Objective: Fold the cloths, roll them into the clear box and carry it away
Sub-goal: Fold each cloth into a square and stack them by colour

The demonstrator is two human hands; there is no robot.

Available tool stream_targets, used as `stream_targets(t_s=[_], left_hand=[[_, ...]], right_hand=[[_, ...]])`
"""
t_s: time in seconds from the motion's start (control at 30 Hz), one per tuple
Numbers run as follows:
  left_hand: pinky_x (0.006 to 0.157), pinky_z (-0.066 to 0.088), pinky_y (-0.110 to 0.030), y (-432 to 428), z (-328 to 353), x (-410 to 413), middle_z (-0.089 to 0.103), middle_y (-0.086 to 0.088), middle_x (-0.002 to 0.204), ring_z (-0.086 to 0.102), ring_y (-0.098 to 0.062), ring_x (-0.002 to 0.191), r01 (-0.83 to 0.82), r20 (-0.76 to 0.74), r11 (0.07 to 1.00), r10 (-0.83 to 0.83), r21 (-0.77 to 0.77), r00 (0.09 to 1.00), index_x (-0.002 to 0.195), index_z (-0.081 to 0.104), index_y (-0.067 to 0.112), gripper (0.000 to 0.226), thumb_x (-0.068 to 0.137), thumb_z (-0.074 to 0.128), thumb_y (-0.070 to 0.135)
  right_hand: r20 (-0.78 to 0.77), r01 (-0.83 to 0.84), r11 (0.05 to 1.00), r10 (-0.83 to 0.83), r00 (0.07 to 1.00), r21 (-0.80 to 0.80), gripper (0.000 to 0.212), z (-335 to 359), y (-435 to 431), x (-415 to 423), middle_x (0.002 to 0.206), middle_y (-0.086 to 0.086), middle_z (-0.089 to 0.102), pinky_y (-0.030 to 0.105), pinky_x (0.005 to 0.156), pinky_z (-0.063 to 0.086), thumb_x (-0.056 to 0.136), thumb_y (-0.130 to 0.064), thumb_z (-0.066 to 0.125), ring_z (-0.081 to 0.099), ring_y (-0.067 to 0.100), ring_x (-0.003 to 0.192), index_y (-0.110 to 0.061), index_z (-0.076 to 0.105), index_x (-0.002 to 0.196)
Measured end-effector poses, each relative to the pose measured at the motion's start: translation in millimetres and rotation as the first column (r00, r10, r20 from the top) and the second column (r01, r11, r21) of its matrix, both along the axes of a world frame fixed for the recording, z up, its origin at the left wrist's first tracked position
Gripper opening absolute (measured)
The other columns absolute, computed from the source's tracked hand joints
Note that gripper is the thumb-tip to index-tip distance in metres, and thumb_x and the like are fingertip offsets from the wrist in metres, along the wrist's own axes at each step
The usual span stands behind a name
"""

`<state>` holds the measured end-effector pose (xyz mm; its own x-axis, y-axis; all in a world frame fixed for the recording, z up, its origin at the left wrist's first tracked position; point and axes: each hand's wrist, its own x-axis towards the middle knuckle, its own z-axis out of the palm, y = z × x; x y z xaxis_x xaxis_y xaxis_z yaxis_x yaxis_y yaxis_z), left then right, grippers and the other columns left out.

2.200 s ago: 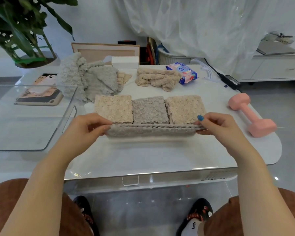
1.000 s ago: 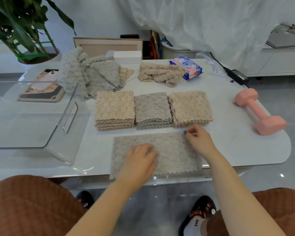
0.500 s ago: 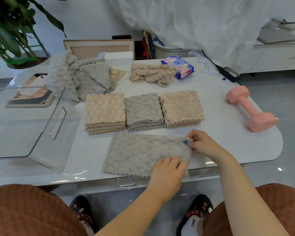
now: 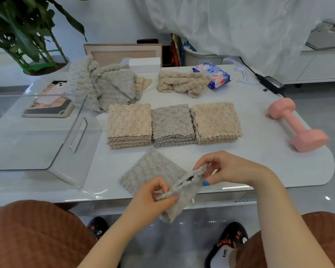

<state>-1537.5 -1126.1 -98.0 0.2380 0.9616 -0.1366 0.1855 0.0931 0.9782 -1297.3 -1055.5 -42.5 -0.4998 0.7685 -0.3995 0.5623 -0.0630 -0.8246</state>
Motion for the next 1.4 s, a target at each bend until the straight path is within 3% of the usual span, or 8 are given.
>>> stream_targets(t_s=[0.1,0.23,0.5,0.6,0.77,0.9,1.27,1.4], left_hand=[[0.052,0.037,-0.015,-6,-2,-17,0.057,0.007,0.064,0.045,-0.005,0.056,-0.043,0.035,0.998,0.045,-0.047,0.998,0.064,0.047,0.029,0.031,0.066,0.077,0.022],[0.061,0.051,-0.019,-5,-6,-39,0.067,0.001,0.094,0.063,-0.010,0.075,-0.267,0.098,0.949,0.285,-0.166,0.953,0.093,0.056,0.017,0.027,0.079,0.072,0.000],[0.068,0.055,-0.030,27,-8,-80,0.069,0.000,0.078,0.065,-0.016,0.072,-0.328,-0.396,0.938,0.344,0.110,0.851,0.086,0.067,0.015,0.010,0.091,0.060,0.021],[0.061,0.042,-0.018,41,-11,-84,0.064,0.001,0.076,0.058,-0.016,0.072,-0.329,-0.512,0.918,0.397,0.223,0.761,0.087,0.065,0.013,0.011,0.090,0.061,0.023],[0.077,0.046,-0.031,52,-30,-82,0.062,-0.005,0.090,0.059,-0.022,0.087,-0.348,-0.648,0.925,0.358,0.150,0.672,0.116,0.057,0.011,0.032,0.090,0.062,0.029],[0.069,0.037,-0.026,50,-37,-82,0.053,-0.001,0.093,0.053,-0.017,0.082,-0.335,-0.678,0.926,0.359,0.174,0.641,0.099,0.058,0.010,0.021,0.092,0.059,0.030],[0.074,0.050,-0.028,54,-11,-78,0.059,0.002,0.094,0.057,-0.009,0.078,-0.113,-0.547,0.991,0.058,-0.067,0.835,0.099,0.057,0.024,0.019,0.085,0.068,0.030],[0.069,0.053,-0.032,59,30,-66,0.060,0.013,0.094,0.057,-0.009,0.061,-0.035,-0.477,0.984,0.115,0.173,0.872,0.101,0.065,0.029,0.020,0.082,0.071,0.029]], right_hand=[[0.105,-0.044,0.990,0.030,0.994,0.132,0.016,-10,5,-27,0.085,-0.001,0.053,0.014,0.069,0.039,0.079,-0.006,0.070,0.047,0.007,0.073,-0.018,0.067,0.089],[-0.069,0.028,0.995,-0.021,0.997,0.093,0.004,-17,15,-60,0.088,-0.004,0.055,0.026,0.076,0.040,0.088,-0.015,0.064,0.049,0.010,0.081,-0.016,0.062,0.091],[0.096,0.048,0.964,-0.075,0.992,0.263,0.015,-38,48,-125,0.073,-0.002,0.045,0.024,0.052,0.030,0.099,-0.017,0.044,0.038,0.011,0.059,-0.023,0.050,0.111],[0.171,0.047,0.938,-0.112,0.979,0.343,0.020,-53,60,-142,0.090,0.000,0.052,0.024,0.058,0.031,0.098,-0.010,0.042,0.044,0.010,0.071,-0.014,0.053,0.115],[0.215,0.030,0.910,-0.130,0.968,0.413,0.030,-84,61,-149,0.107,0.006,0.036,0.020,0.070,0.030,0.096,-0.004,0.042,0.043,0.018,0.087,-0.006,0.055,0.123],[0.195,0.050,0.906,-0.145,0.970,0.421,0.031,-88,61,-147,0.108,0.003,0.032,0.016,0.073,0.030,0.097,-0.007,0.044,0.043,0.017,0.087,-0.006,0.053,0.126],[0.294,-0.055,0.998,0.045,0.955,0.025,0.022,-47,41,-90,0.091,-0.003,0.056,0.024,0.067,0.045,0.088,-0.008,0.058,0.052,0.009,0.076,-0.013,0.060,0.110],[0.038,0.207,0.933,-0.228,0.973,0.296,0.025,-15,33,-68,0.093,0.002,0.058,0.042,0.070,0.057,0.085,0.004,0.058,0.062,0.017,0.073,-0.021,0.062,0.080]])
